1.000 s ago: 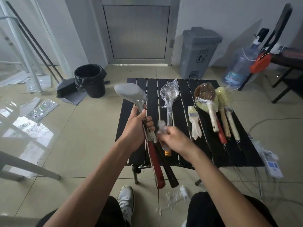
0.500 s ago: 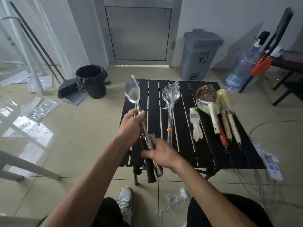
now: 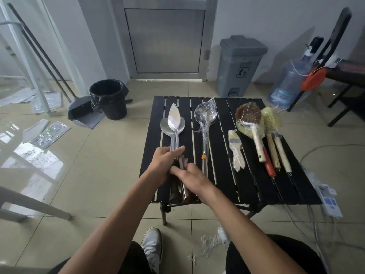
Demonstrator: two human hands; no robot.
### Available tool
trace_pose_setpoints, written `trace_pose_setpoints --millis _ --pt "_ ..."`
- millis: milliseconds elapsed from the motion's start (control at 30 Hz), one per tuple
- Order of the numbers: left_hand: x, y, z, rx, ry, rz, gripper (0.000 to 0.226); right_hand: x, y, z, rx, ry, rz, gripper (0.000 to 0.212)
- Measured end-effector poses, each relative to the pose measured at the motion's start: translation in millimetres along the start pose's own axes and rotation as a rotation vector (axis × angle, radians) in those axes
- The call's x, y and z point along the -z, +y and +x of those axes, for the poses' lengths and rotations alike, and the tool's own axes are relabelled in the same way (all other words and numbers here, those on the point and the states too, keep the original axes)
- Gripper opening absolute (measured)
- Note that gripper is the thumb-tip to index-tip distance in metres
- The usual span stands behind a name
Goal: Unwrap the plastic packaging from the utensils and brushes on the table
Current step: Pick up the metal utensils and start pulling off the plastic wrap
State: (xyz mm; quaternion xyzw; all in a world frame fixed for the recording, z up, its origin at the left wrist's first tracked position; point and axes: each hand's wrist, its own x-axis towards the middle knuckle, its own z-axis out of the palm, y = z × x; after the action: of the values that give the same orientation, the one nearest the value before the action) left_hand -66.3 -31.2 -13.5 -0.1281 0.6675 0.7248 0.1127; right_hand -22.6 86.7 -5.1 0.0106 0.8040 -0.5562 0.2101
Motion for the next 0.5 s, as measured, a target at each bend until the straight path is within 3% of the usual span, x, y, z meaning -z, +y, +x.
trace_pose_setpoints --millis 167,500 --pt "-1.4 -4.9 6.6 -0.001 0.061 -0.003 0.039 -0.6 8.1 6.7 -0.019 0.086 -0.147 0.053" --pt "5.4 -4.7 11.2 -0.011 0.105 0.163 0.028 16.4 5.0 17.3 -0.005 0.037 -0.287 0.055"
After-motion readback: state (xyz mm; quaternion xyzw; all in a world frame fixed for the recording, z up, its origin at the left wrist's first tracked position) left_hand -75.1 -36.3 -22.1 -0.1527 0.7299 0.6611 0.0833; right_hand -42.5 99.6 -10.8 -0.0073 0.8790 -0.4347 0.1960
